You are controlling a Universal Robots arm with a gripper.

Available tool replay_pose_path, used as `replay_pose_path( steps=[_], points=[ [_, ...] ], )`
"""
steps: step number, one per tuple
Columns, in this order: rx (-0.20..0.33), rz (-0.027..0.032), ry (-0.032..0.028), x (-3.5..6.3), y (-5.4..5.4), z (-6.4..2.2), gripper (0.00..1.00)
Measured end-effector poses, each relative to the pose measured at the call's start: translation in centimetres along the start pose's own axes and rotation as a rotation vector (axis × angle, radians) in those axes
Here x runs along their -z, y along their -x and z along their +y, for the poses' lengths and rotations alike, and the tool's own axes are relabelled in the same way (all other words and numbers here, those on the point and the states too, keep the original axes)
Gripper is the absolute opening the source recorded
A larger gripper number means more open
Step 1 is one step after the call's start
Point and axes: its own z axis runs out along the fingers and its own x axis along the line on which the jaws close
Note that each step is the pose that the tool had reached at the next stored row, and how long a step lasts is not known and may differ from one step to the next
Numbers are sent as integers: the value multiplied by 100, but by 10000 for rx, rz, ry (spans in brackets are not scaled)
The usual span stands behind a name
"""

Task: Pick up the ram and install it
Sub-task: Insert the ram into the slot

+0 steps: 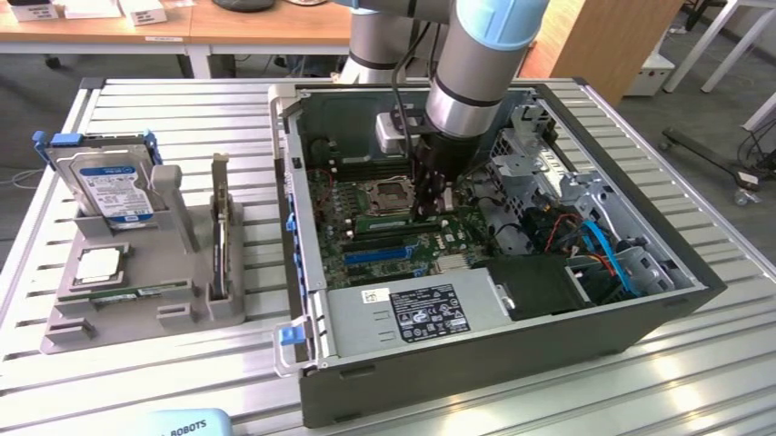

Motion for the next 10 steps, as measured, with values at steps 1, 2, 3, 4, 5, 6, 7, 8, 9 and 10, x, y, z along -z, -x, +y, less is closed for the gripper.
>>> replay_pose_path(
  steps=[1, 2, 3, 4, 5, 6, 7, 8, 9, 10],
  points=[
    [0, -1, 0, -2, 0, 0, 12],
    [0, -1, 0, -4, 0, 0, 12],
    [0, 1, 0, -5, 0, 0, 12],
    [0, 1, 1, -5, 0, 0, 12],
    [0, 0, 1, -10, -1, 0, 12],
    [1, 1, 1, -14, -1, -1, 12],
    [0, 1, 1, -14, -1, -1, 12],
    [0, 0, 1, -14, 0, -1, 12],
    [1, 0, 3, -14, 0, -1, 12],
    [-2, -2, 9, -10, 0, 0, 12]
  ],
)
